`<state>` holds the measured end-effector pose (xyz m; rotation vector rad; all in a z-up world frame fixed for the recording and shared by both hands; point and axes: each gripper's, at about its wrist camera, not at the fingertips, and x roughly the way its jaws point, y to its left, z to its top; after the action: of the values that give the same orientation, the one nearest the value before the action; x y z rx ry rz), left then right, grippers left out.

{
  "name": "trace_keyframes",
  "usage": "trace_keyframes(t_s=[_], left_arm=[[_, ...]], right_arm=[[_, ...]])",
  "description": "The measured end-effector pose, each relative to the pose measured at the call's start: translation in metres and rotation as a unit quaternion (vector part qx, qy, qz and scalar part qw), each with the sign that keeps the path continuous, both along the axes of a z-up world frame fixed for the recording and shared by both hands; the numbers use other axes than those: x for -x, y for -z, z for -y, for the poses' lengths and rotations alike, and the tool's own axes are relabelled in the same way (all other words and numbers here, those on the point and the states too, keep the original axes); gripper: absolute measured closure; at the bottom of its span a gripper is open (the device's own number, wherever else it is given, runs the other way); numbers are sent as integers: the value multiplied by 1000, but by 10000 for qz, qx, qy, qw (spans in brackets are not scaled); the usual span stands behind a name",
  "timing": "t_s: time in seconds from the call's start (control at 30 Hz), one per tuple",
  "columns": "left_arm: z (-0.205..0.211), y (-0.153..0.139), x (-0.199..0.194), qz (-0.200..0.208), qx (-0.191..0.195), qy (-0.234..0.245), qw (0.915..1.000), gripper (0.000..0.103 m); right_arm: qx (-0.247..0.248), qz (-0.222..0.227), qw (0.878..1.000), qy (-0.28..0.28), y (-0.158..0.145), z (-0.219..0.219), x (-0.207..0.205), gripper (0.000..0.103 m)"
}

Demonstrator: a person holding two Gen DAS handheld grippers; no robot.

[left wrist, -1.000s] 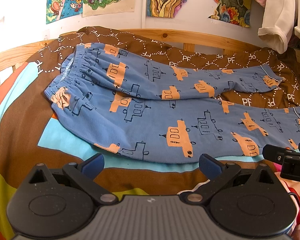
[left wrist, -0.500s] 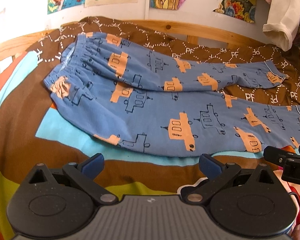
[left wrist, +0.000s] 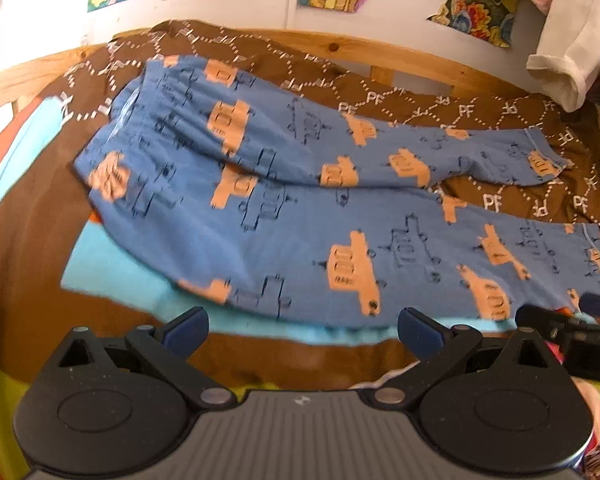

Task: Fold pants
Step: 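Move both grippers to the pants hems and close on the cuffs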

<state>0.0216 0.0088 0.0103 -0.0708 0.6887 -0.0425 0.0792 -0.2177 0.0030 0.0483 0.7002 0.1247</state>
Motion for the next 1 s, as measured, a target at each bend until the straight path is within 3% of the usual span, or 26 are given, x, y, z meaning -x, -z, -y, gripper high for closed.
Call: trace_keyframes(t_s=[0.23, 0.33, 0.43, 0.63, 0.77, 0.93, 1.0], left_arm=[[-8, -44, -26, 451, -444, 122, 9979, 0], [-19, -66, -41, 643, -488, 102, 9967, 0], [-32, -84, -60, 739, -473, 157, 9960, 0], [-61, -115, -114, 606, -385, 455, 9964, 0], [-75, -129, -157, 506, -630, 600, 9949, 0], [-75, -127, -220, 225, -1622, 1081, 9806, 0], [-71, -122, -244, 146, -1838, 1166, 9759, 0]], right_arm=[[-59, 82, 9992, -379, -56, 23, -48, 1], [-343, 194, 9971, -651, -82, 34, -70, 1], [-264, 242, 9932, -1110, -109, 34, -97, 1], [361, -551, 9711, -2292, -150, 3, -174, 1], [591, -1036, 9604, -2516, -148, -19, -231, 1], [960, -620, 9383, -3263, -114, -35, -281, 1], [1275, -457, 9331, -3330, -97, -33, -299, 1]])
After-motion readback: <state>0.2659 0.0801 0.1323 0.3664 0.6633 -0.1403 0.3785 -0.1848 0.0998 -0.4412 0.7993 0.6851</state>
